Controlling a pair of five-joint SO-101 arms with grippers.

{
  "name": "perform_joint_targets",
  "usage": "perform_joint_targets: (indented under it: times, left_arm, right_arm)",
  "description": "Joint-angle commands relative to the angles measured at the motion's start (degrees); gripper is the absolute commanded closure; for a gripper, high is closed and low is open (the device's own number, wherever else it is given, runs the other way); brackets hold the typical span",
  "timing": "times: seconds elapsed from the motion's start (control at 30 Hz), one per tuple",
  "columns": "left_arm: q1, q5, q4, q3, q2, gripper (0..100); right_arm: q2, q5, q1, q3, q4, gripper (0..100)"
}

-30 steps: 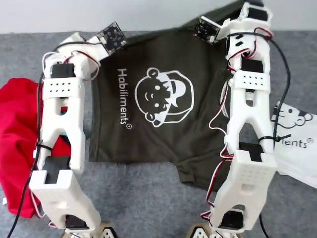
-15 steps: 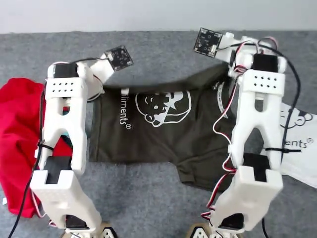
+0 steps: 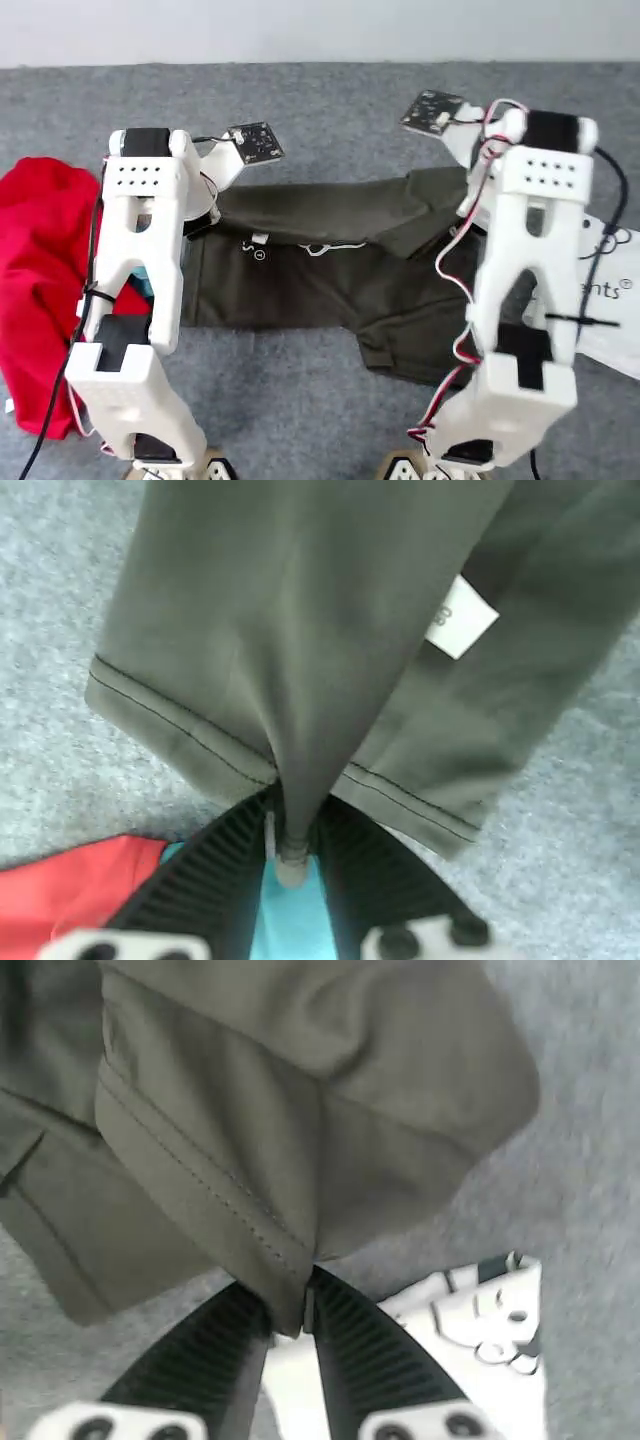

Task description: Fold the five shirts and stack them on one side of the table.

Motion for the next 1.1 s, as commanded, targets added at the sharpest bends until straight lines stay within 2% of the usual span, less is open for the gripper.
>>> perform_joint_targets:
  times: [0.0,0.2,0.43,0.87,0.93,1.07]
  left_arm:
    - [-0.62,0.79,0.79,1.19,-0.26,98]
    - [-0.62,0.97,2.73,4.97,-0.35,98]
    - [-3.08,0.97,2.73,7.16,-0.26,98]
    - [-3.16,0.79,2.73,14.02,-0.35,98]
    - [-3.16,0.79,2.73,14.02,-0.35,96]
    - [-4.04,0.88,3.6,13.85,-0.88,91]
  right_arm:
    - [-8.57,-1.23,0.48,8.35,2.77,98.9]
    - [-19.74,-1.32,0.4,28.66,2.33,98.8]
    - [-24.31,-1.32,0.75,43.52,2.33,98.8]
    - [-25.1,-1.41,0.84,52.92,-1.45,98.5]
    - [-25.1,-1.41,0.84,53.19,-0.84,95.2]
    - [-25.19,-1.41,0.84,53.1,1.8,82.3]
